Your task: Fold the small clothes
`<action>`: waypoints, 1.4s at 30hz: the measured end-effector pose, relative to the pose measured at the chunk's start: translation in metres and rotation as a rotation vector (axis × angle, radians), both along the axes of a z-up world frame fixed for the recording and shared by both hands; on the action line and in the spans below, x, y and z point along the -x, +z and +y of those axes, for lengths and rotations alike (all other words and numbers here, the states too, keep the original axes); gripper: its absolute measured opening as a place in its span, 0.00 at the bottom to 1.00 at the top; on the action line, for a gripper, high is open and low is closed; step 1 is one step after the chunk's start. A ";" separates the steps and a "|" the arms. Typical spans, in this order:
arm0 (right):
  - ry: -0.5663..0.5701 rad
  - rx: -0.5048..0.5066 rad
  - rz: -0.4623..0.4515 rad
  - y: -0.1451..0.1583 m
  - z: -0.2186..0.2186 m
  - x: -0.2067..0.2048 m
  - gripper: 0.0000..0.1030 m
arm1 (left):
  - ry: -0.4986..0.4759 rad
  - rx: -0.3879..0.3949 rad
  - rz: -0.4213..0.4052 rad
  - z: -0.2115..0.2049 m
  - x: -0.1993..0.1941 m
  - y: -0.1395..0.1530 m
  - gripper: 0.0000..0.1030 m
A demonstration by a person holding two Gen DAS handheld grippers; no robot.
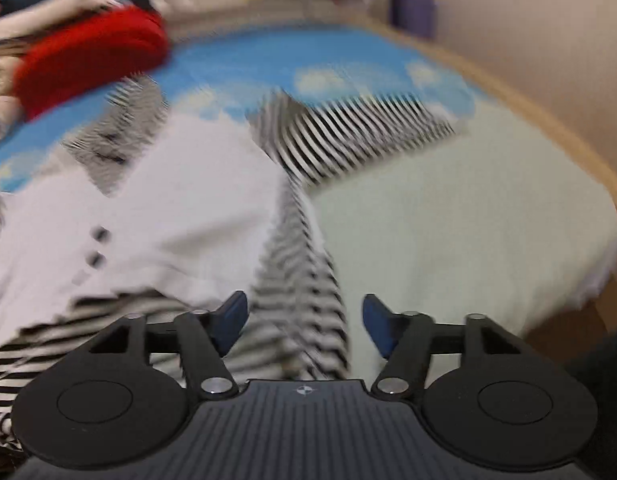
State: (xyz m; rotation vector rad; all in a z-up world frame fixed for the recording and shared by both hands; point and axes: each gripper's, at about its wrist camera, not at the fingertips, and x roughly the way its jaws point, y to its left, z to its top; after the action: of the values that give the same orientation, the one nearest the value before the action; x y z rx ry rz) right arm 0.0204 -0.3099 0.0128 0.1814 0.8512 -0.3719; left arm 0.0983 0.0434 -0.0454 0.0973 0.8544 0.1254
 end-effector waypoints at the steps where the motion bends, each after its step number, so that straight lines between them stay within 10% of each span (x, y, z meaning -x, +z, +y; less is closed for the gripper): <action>1: 0.042 -0.004 -0.013 0.000 0.005 -0.002 0.70 | -0.042 0.023 0.001 -0.008 0.001 0.000 0.71; 10: 0.241 -0.043 0.341 -0.062 0.035 -0.019 0.67 | -0.101 0.061 0.370 -0.018 -0.013 -0.059 0.71; 14: 0.342 0.049 0.412 -0.062 0.050 -0.005 0.65 | -0.131 0.037 0.360 -0.022 -0.007 -0.052 0.71; 19: 0.319 0.001 0.251 -0.032 0.049 -0.002 0.65 | -0.171 0.063 0.225 -0.031 -0.001 -0.027 0.73; 22: 0.297 0.012 0.165 -0.026 0.046 -0.005 0.69 | -0.151 0.041 0.318 -0.033 -0.011 -0.048 0.74; 27: 0.266 0.000 0.347 -0.059 0.042 -0.010 0.70 | -0.138 0.050 0.350 -0.031 -0.009 -0.050 0.77; 30: 0.246 -0.025 0.263 -0.047 0.040 -0.008 0.71 | -0.133 0.059 0.254 -0.026 -0.005 -0.035 0.77; 34: 0.257 0.052 0.303 -0.053 0.045 -0.008 0.72 | -0.070 0.039 0.381 -0.016 -0.014 -0.059 0.79; 42: 0.222 0.029 -0.002 0.006 0.056 0.004 0.73 | -0.139 0.074 0.115 -0.037 0.005 -0.002 0.77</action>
State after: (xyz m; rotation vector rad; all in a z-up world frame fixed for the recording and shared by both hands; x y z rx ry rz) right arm 0.0161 -0.2534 0.0186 0.0597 0.8544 -0.1761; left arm 0.0931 0.0060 -0.0472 0.0952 0.9633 -0.0424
